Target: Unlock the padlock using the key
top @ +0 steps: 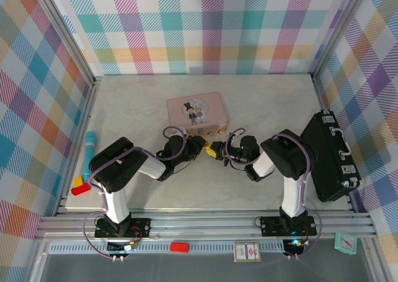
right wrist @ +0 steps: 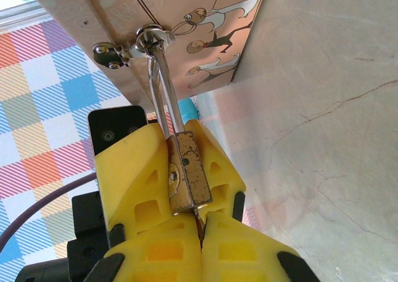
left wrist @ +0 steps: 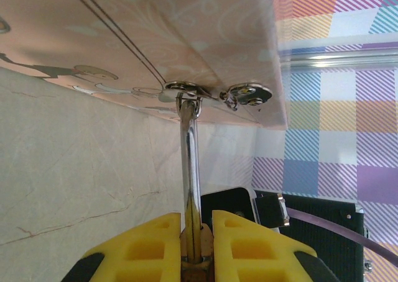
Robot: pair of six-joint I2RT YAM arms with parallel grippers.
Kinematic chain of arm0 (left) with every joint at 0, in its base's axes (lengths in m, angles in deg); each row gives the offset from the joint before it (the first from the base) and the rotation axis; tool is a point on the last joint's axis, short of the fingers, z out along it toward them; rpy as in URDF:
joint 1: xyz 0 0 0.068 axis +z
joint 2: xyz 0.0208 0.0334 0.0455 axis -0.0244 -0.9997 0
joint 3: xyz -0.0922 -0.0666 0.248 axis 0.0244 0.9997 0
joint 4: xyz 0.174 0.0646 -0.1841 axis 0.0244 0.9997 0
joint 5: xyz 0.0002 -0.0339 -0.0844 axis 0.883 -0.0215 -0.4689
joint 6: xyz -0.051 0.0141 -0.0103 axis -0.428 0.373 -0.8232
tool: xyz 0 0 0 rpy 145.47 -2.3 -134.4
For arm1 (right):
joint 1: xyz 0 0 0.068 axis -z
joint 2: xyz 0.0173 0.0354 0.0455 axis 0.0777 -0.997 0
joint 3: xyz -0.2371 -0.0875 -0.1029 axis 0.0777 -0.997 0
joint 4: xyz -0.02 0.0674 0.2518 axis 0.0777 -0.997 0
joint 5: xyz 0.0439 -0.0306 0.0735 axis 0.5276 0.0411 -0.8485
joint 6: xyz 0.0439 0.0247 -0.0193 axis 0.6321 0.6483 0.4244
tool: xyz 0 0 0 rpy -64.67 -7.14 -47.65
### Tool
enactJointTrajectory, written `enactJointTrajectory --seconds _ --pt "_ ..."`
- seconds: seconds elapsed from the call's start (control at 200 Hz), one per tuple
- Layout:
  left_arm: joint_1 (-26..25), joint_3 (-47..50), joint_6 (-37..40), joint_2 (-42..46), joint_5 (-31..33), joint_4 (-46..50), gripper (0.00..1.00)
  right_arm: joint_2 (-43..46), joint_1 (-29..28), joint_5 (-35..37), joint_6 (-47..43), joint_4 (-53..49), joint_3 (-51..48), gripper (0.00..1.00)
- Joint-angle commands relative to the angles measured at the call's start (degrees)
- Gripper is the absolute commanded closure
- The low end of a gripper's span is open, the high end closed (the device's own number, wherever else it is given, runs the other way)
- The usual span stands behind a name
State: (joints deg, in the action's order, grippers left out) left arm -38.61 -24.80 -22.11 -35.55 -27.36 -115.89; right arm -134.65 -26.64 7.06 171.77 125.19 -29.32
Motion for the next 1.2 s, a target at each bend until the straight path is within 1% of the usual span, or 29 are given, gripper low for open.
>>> enactJointTrajectory --seconds 0.0,0.22,0.33,0.495,0.625,0.77,0.9,1.025,1.13,1.195 --pt "-2.5 -1.3 -0.5 0.5 -4.8 -6.0 1.0 -1.2 -0.2 1.7 0.3 3.0 1.3 1.0" --pt "-3.4 -2.6 -1.7 -0.3 -5.2 -7.4 1.0 -5.5 -0.1 3.4 2.2 3.0 4.0 1.0" --pt "-4.5 -3.4 -1.1 0.2 -4.9 -5.6 1.0 -5.2 0.0 5.7 2.3 3.0 4.6 1.0" --pt "-5.5 -3.9 -0.3 0.9 -4.2 -3.2 1.0 -7.3 -0.2 5.2 4.2 3.0 7.2 1.0" --pt "-5.7 -4.7 -0.2 0.5 -4.0 -1.7 1.0 -6.7 -0.1 4.8 3.9 2.2 8.5 1.0" --pt "-6.4 -5.7 0.3 0.3 -3.7 -0.1 1.0 -4.9 -1.2 3.7 2.6 -1.8 11.6 1.0" --pt "-6.6 -5.6 0.7 1.0 -3.0 1.5 1.0 -3.2 -1.4 4.2 1.2 -4.6 12.2 0.98" --pt "-6.6 -5.1 1.9 2.6 -1.8 4.1 1.0 -2.2 -1.4 4.4 0.4 -5.3 11.7 0.9" --pt "-6.4 -5.4 2.9 3.1 -0.8 5.6 1.0 -1.2 -1.4 3.7 -0.4 -6.4 10.8 0.78" --pt "-6.0 -6.1 3.1 2.5 -1.0 5.8 1.0 -0.9 -1.4 3.4 -0.1 -4.9 10.1 0.7"
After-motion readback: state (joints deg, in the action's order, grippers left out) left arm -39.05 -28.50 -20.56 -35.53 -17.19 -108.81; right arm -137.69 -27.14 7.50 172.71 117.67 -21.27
